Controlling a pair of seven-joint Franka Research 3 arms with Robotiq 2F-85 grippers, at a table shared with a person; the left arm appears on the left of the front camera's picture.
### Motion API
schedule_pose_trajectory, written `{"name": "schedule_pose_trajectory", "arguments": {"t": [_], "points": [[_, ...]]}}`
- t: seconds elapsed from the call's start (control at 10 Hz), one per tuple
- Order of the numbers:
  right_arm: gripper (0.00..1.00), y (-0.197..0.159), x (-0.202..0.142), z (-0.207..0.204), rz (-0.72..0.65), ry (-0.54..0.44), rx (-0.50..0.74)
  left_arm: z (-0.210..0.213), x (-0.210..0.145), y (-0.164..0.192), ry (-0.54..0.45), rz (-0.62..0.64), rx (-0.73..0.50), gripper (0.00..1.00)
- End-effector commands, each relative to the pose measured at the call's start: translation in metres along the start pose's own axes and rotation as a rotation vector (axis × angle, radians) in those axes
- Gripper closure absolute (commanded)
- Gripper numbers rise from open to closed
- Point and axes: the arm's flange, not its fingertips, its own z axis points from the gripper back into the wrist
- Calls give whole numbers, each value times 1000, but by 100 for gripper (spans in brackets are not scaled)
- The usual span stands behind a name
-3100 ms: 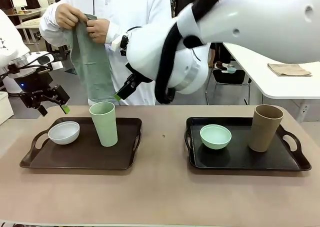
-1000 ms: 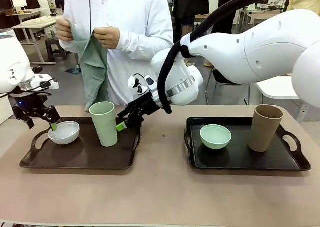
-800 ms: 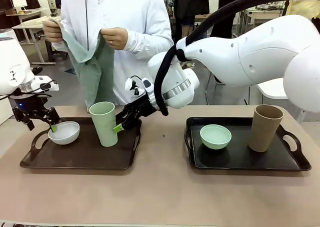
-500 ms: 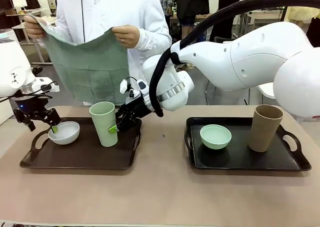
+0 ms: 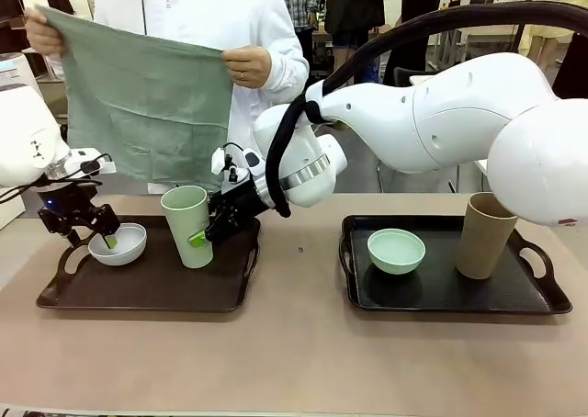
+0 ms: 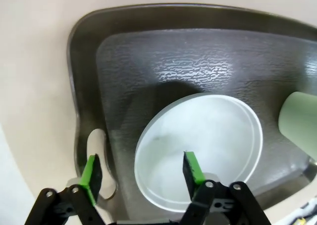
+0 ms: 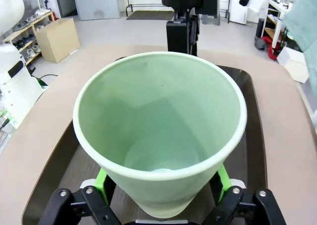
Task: Set up a tray with a mat and arrange the tableware.
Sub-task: Pick up the Picnic Bowl and Reusable plastic cup from the Handle tray in front of the human's position and hold them in the air.
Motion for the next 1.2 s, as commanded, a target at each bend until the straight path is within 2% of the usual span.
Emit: {"name": "schedule_pose_trajectory", "arguments": {"t": [0.0, 0.1, 0.3, 0.4, 0.5, 0.6, 0.8, 0.9, 1.0, 1.1], "points": [[58, -2, -1, -1, 44, -18, 13, 0, 5, 5, -20, -17, -40, 82], [100, -3, -1, 0, 44, -13, 13, 1, 6, 4, -20, -16, -42, 100], [100, -3, -1, 1, 43, -13, 16, 4, 7, 3, -17, -12, -38, 100], [74, -4, -1, 3, 42, -14, 16, 6, 7, 3, -14, -10, -33, 91], [75, -3, -1, 5, 40, -16, 17, 8, 7, 2, -8, -9, -27, 100], [100, -2, -1, 7, 41, -17, 17, 9, 8, 1, -4, -8, -21, 100], [100, 1, -1, 15, 34, -13, 7, 10, 11, 2, 11, -7, -10, 100], [75, 4, 3, 22, 35, -13, -1, 12, 12, -1, 34, -3, 13, 100], [76, 9, 11, 28, 12, -14, 17, 16, 10, -7, 52, 0, 15, 100], [76, 25, 30, 40, -26, -89, 57, 29, 4, -15, 43, -18, -20, 100]]}}
